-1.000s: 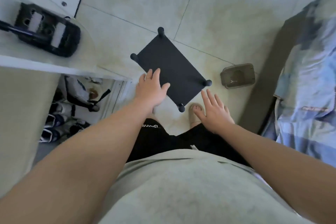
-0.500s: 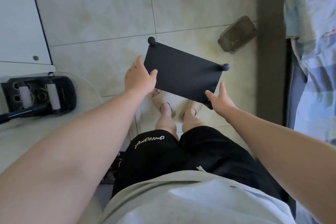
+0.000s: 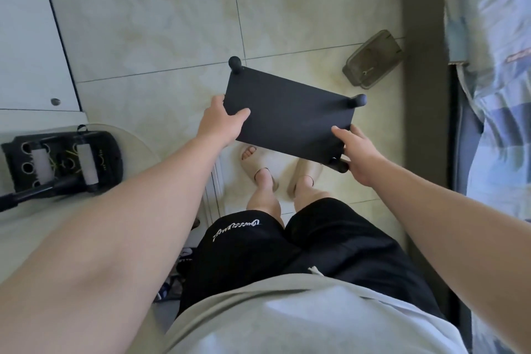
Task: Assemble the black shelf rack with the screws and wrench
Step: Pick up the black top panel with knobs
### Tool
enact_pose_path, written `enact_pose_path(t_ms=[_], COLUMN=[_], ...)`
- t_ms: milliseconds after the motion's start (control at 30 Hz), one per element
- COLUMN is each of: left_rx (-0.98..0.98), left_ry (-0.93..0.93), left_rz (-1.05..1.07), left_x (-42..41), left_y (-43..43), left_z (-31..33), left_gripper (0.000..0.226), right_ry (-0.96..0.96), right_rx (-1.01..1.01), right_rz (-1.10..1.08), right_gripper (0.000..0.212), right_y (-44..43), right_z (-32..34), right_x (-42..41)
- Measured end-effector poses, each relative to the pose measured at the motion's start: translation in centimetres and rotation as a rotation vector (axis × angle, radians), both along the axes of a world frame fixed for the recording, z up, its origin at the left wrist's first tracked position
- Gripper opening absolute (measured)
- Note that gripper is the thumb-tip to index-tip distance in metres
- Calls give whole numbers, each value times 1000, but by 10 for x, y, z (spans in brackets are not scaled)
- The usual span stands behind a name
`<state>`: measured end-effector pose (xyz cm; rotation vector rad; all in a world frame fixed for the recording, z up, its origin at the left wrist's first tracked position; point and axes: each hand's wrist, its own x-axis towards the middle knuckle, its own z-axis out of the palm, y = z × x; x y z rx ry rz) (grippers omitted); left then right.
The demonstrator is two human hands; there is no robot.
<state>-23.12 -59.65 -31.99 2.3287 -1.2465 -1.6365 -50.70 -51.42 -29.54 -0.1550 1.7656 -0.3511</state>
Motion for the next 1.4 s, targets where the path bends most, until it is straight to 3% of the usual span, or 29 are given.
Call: enact_pose_path(t_ms=[133, 333, 433, 567, 867, 1200, 1400], left_rx=[-30, -60, -101, -191, -309, -307, -308], left_ry=[-25, -41, -55, -61, -85, -56, -48], left_rz=[39, 158, 243, 353, 514, 523, 494], left_x=[15, 37, 45, 57, 93, 182, 241], left_y=[-15, -53, -79, -126, -248, -419, -521], left_z=[25, 53, 66, 88, 127, 115, 121], left_gripper=[57, 49, 52, 52, 53, 51, 60], right_ry=[2, -2, -11, -80, -65, -5, 6], right_rx=[-41, -111, -137, -179, -327, -349, -350], right_rz=[34, 110, 169, 242, 419, 349, 317], right_gripper=[43, 12, 17, 6, 40, 36, 36], right_y=[-30, -103, -152, -225, -397, -569, -669], right_z=[18, 42, 50, 64, 112, 118, 128], right_x=[8, 29, 35, 49, 97, 197, 255])
